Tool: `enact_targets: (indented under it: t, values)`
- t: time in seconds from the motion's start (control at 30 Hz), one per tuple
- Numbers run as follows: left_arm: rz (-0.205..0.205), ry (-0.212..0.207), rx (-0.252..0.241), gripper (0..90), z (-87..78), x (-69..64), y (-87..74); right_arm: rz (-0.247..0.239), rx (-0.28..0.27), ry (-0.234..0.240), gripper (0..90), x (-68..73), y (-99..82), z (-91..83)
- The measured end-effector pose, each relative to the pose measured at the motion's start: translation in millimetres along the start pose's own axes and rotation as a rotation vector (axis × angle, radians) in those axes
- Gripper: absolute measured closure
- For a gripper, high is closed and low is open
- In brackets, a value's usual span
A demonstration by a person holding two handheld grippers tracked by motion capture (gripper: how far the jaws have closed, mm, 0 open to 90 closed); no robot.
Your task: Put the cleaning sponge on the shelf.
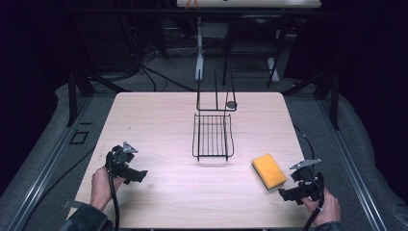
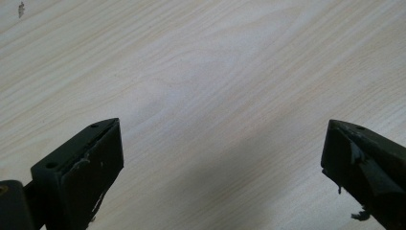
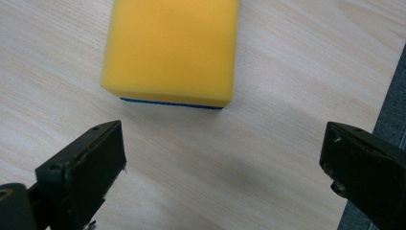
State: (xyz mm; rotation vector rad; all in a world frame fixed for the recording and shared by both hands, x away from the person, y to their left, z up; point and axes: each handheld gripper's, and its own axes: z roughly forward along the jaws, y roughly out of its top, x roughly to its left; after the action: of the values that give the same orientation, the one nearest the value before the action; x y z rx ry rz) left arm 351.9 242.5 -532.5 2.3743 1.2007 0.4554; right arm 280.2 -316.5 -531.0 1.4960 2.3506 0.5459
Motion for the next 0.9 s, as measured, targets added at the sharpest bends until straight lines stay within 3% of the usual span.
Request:
enact_targets:
  t: [0.73,0.9]
  values:
    - [0.001,-0.004,-0.001,1.1,1.5,-0.4,0.9,-0.035,-0.008,0.015,4.1,8.9,12.8,3.7]
    - [0.001,-0.004,0.002,1.1,1.8,-0.6,1.2,-0.057,0.002,-0.002,4.0,11.8,19.6,6.4]
